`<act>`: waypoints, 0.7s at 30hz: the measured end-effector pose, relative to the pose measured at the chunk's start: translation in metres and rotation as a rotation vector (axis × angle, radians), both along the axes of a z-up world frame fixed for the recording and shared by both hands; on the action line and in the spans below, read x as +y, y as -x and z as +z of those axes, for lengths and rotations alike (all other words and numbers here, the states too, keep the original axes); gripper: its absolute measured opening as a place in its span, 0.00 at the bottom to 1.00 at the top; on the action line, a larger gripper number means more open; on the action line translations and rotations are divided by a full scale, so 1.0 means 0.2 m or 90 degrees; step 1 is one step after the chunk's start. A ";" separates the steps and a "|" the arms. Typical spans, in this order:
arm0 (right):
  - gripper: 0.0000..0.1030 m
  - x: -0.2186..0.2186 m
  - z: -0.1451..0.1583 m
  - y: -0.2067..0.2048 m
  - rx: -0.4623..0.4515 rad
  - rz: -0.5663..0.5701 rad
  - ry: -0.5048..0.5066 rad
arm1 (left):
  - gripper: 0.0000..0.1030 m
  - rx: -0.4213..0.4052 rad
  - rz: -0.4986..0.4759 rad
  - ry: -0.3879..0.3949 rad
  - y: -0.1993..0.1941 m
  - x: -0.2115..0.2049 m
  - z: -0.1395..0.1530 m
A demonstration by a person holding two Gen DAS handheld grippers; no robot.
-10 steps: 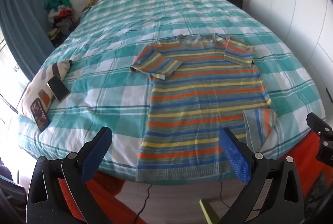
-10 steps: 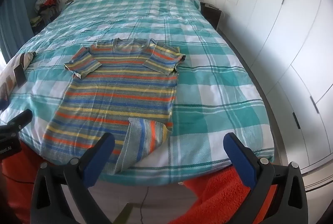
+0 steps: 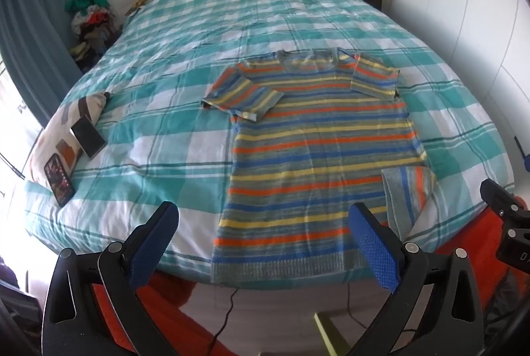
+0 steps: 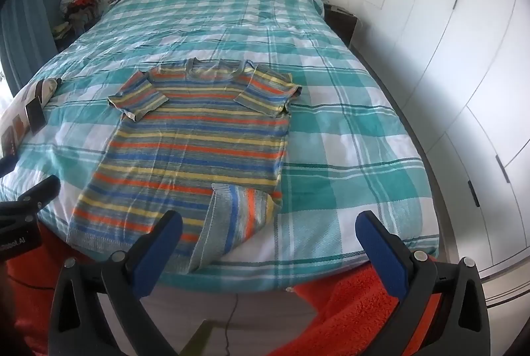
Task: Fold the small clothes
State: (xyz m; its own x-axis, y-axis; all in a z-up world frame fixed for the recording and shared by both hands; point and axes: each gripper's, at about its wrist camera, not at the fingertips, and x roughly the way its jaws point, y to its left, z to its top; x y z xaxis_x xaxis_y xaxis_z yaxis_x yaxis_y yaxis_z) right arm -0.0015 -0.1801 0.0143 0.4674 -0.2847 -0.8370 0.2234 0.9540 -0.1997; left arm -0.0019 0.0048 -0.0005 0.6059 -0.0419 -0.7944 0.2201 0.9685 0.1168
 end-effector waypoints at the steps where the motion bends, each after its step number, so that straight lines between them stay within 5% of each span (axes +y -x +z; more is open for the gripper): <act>1: 1.00 0.00 0.00 0.00 0.000 0.001 0.000 | 0.99 0.001 0.000 0.001 0.00 0.00 0.00; 21: 1.00 0.01 -0.02 -0.02 0.007 0.009 -0.003 | 0.99 0.018 -0.008 -0.008 0.01 -0.04 -0.04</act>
